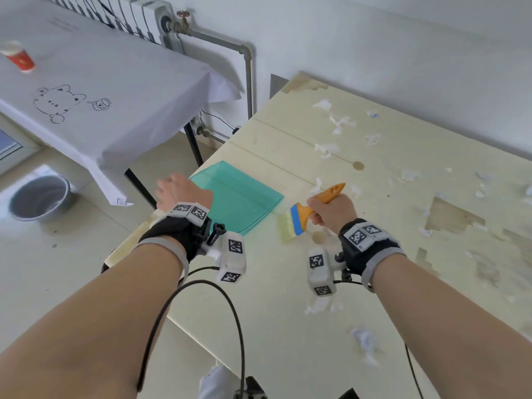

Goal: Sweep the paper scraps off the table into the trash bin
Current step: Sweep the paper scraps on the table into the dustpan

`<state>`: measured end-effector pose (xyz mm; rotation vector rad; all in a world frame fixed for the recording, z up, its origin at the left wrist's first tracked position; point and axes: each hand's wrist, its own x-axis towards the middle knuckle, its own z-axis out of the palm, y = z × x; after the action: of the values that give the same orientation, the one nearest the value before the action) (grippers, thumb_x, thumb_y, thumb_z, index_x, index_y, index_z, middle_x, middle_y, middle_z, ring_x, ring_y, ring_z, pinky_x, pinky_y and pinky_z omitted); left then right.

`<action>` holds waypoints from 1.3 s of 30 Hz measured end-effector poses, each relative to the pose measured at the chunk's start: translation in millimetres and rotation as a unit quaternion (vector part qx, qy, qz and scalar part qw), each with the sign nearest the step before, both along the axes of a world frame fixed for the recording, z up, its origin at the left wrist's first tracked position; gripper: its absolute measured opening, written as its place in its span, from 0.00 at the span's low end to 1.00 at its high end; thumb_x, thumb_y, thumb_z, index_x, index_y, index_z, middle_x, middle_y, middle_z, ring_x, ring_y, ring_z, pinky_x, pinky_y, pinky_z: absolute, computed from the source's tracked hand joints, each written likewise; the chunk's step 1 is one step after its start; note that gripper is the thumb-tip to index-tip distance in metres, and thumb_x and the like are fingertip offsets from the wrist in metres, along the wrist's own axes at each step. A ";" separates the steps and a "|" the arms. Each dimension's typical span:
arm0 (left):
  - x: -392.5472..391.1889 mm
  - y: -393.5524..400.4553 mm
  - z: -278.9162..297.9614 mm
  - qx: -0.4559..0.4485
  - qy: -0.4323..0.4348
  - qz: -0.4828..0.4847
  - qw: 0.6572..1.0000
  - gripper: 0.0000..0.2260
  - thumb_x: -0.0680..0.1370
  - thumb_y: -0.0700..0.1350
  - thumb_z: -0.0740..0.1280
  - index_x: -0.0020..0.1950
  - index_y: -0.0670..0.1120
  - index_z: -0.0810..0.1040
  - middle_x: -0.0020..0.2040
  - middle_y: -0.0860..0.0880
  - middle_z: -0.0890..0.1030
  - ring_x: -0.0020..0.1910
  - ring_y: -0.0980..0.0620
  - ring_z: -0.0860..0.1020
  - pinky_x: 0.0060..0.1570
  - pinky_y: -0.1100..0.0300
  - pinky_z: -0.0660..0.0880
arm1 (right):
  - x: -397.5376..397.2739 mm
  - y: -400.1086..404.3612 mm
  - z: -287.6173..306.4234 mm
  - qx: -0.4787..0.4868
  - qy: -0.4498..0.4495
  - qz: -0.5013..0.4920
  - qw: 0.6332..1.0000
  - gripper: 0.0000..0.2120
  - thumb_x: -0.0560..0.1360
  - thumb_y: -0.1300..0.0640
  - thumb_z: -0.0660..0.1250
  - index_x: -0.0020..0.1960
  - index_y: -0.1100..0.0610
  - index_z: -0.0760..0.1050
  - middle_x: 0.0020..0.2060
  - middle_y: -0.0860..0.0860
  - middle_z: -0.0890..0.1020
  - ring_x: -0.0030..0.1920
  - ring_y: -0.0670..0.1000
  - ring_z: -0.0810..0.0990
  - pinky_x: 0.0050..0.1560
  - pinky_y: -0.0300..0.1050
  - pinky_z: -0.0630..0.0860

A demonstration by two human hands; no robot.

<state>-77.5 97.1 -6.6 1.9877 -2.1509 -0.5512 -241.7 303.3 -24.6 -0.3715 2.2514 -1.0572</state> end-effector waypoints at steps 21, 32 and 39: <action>-124.2 -16.1 7.1 0.132 -0.115 -0.372 0.912 0.03 0.79 0.41 0.61 0.47 0.46 0.73 0.45 0.49 0.73 0.47 0.49 0.70 0.40 0.63 0.67 | -48.0 4.1 -9.9 -0.047 -0.130 -0.048 0.989 0.09 0.74 0.59 0.67 0.43 0.66 0.80 0.27 0.55 0.80 0.26 0.49 0.75 0.30 0.39 0.73; -140.8 -24.7 -21.4 0.183 -0.153 -0.412 0.879 0.18 0.80 0.35 0.56 0.65 0.47 0.76 0.68 0.50 0.74 0.66 0.48 0.73 0.63 0.61 0.68 | -71.9 2.5 -10.3 -0.077 -0.030 -0.251 0.965 0.10 0.72 0.59 0.67 0.34 0.62 0.77 0.20 0.50 0.77 0.21 0.47 0.74 0.27 0.37 0.73; -144.5 -25.6 -27.9 0.209 -0.093 -0.368 0.901 0.06 0.82 0.41 0.53 0.48 0.45 0.68 0.46 0.49 0.74 0.49 0.51 0.67 0.47 0.63 0.60 | -55.3 -13.6 -18.6 -0.064 -0.071 -0.203 0.975 0.08 0.74 0.59 0.68 0.38 0.60 0.78 0.27 0.53 0.79 0.26 0.50 0.77 0.32 0.40 0.76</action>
<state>-221.9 71.5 -34.5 1.3337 -3.1212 -1.0306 -297.0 289.7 -43.3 0.1191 2.1852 -1.3925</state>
